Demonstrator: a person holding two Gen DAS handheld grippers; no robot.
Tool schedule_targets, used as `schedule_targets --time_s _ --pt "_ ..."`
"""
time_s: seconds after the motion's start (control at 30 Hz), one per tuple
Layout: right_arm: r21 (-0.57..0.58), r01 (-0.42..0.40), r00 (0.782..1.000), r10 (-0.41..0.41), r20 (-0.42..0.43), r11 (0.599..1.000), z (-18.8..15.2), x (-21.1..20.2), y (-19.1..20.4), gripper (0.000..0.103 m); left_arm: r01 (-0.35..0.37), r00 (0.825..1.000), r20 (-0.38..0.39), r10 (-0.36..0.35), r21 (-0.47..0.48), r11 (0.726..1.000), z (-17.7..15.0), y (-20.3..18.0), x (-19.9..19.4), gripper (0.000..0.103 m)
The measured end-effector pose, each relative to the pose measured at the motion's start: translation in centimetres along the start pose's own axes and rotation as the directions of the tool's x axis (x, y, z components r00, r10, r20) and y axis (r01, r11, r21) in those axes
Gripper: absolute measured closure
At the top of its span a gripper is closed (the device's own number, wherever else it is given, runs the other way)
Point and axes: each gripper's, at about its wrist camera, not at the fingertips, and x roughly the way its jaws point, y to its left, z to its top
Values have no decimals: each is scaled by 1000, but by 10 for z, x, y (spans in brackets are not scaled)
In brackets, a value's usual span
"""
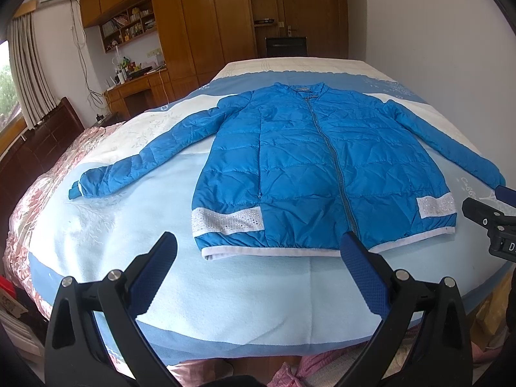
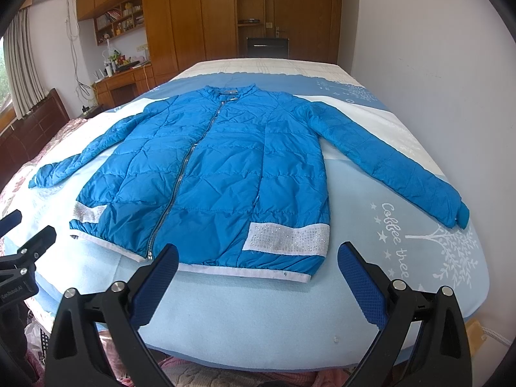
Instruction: Fold large clothes
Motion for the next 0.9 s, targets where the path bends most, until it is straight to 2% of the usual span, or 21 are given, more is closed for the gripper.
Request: schedule_targets --time_s 0.9 --pt "-2 0 1000 0 -1 1000 3 0 0 4 4 1000 -4 -4 0 1000 3 0 3 3"
